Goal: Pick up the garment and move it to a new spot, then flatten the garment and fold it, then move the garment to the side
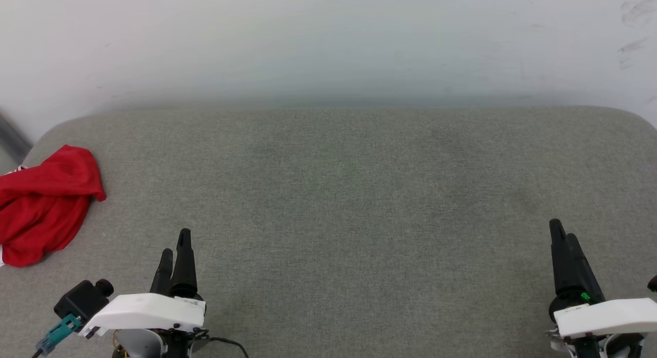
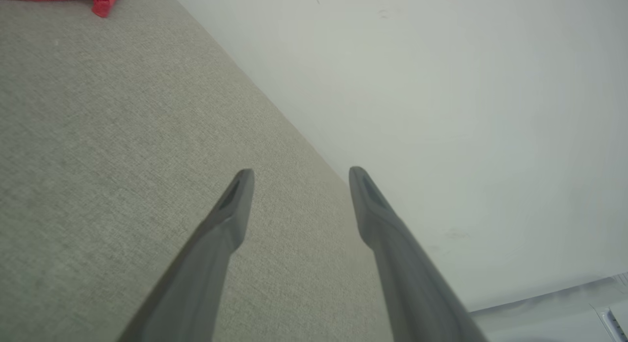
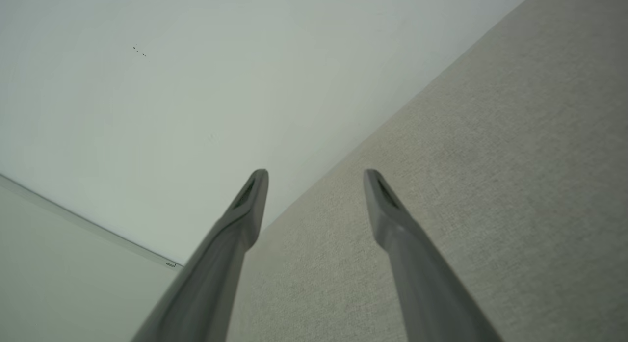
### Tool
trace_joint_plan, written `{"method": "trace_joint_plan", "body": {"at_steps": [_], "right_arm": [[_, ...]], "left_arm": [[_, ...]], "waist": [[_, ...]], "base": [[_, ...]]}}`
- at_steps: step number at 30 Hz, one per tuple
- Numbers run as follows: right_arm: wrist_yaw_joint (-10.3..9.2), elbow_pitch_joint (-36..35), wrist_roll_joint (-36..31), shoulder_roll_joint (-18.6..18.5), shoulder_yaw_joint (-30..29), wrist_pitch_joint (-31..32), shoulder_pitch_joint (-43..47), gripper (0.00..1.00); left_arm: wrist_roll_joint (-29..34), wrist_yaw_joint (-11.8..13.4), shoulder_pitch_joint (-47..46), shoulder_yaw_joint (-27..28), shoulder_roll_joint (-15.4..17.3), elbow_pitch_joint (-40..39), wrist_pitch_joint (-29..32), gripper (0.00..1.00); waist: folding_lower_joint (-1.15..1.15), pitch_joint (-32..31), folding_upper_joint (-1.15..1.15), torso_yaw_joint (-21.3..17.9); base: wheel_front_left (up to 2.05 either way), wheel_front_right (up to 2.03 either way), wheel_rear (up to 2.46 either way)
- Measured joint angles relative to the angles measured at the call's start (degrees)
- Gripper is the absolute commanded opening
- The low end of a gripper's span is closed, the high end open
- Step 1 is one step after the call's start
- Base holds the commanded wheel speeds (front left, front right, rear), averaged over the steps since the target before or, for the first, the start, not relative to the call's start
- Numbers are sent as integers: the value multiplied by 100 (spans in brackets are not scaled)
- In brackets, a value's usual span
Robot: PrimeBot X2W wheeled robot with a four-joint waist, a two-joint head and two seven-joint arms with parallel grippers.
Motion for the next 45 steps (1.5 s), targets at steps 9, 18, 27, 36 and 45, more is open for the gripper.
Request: {"method": "trace_joint_plan", "body": {"at_steps": [9, 18, 27, 36, 45], "right_arm": [[0, -133, -892, 0, 74, -171, 96, 100], [0, -261, -1624, 0, 101, -327, 179, 100], [0, -347, -2260, 0, 110, -480, 271, 100], [0, -420, -2876, -1, 141, -617, 319, 100], [0, -478, -3405, -1, 160, -758, 433, 100]], "left_arm": [[783, 98, 98, -114, 3, -140, -176, 100], [1553, 213, 137, -241, 4, -200, -333, 100], [2198, 252, 204, -357, 5, -220, -482, 100], [2776, 268, 225, -457, 7, -246, -605, 100], [3370, 312, 295, -534, 9, -282, -761, 100]], "waist": [[0, 7, 0, -10], [0, 21, 0, -9], [0, 30, 0, -24], [0, 38, 0, -29], [0, 47, 0, -34]], "base": [[0, 0, 0], [0, 0, 0], [0, 0, 0], [0, 0, 0], [0, 0, 0]]}}
